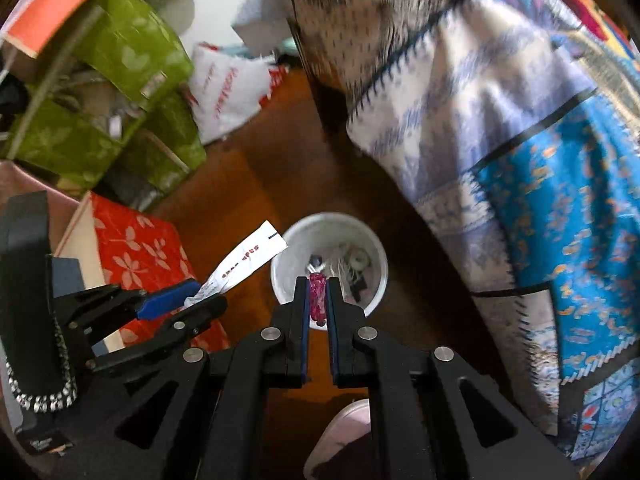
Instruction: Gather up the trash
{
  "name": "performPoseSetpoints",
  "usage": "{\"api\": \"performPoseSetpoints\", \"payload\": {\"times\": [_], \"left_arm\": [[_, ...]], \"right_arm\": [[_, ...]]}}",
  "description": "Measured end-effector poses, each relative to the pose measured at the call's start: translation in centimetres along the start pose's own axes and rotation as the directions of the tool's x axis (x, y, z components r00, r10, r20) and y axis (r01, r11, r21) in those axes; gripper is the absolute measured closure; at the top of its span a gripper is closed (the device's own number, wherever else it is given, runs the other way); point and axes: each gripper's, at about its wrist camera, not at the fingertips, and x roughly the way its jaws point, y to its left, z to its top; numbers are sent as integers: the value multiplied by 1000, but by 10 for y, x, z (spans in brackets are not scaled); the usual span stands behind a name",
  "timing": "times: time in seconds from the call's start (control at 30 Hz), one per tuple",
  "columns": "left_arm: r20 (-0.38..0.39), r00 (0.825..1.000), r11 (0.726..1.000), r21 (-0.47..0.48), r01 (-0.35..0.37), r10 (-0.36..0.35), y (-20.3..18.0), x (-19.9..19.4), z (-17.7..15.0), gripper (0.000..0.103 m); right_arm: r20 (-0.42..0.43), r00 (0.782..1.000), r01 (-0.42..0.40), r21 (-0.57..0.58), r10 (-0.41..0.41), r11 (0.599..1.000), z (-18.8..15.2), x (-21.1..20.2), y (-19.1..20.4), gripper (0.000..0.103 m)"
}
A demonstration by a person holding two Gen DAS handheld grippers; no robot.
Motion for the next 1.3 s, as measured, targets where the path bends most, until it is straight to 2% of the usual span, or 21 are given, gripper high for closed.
{"api": "performPoseSetpoints", "payload": {"times": [0.23,0.33,0.4,0.6,0.77,0.93,1.0,1.07,1.3], "left_arm": [[-82,997,998,-63,-19,14,12,40,8,80],[-99,995,997,-71,-24,17,13,47,11,80],[-107,994,997,-71,-26,18,13,52,13,80],[-134,991,996,-77,-34,23,10,64,21,80],[-143,989,997,-69,-43,33,8,71,27,80],[-154,988,995,-87,-41,28,6,74,32,79],[-158,987,995,-89,-44,30,6,73,33,64],[-144,989,995,-92,-47,34,4,68,33,60],[-70,997,996,-88,-30,24,-4,29,27,60]], "right_arm": [[-62,998,-25,20,26,999,14,29,-2,96],[-99,993,-62,34,65,997,20,39,-6,96],[-112,992,-56,32,60,998,24,45,-7,95],[-126,989,-84,-5,83,996,24,48,-6,95],[-114,992,-60,-18,57,998,23,46,-9,95],[-96,995,-39,-11,38,999,19,35,-19,95],[-91,996,-22,-16,21,1000,16,30,-21,95],[-87,996,-14,-12,13,1000,13,25,-22,95],[-40,999,3,-13,-4,1000,0,-10,-18,95]]}}
